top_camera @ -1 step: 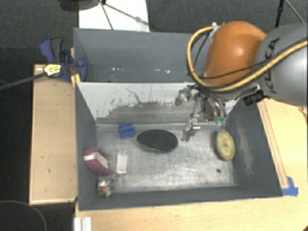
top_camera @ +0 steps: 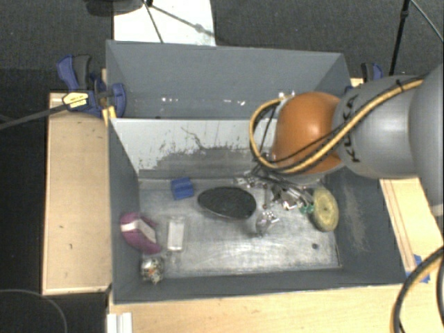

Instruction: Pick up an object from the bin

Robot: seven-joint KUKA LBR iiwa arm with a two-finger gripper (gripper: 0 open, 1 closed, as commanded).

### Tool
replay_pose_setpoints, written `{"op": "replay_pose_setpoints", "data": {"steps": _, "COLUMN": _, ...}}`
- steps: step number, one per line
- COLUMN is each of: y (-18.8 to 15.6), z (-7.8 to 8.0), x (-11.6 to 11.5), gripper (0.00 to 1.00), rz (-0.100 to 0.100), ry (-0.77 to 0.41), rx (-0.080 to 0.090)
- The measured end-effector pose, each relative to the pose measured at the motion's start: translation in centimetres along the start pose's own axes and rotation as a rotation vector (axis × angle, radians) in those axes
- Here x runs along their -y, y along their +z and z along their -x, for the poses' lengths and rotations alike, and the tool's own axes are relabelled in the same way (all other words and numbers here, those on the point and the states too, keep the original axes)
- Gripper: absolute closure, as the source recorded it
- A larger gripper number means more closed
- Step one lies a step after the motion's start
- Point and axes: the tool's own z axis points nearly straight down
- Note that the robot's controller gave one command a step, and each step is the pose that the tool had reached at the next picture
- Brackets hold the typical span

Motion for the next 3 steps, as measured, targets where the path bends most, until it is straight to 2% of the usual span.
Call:
{"op": "replay_pose_setpoints", "data": {"steps": 1, "y": 0.9, "z": 0.6, "x": -2.5, "gripper": 0.00, "rz": -0.001, "ry": 0.053, "rx": 0.005}}
{"op": "replay_pose_setpoints", "data": {"steps": 2, "y": 0.9, "z": 0.5, "x": -2.4, "gripper": 1.00, "rz": -0.001, "ry": 0.056, "rx": 0.002}}
{"op": "replay_pose_setpoints", "data": {"steps": 3, "y": -18.9, "z": 0.4, "x": -2.6, "gripper": 1.00, "rz": -0.004, "ry": 0.041, "rx": 0.014}}
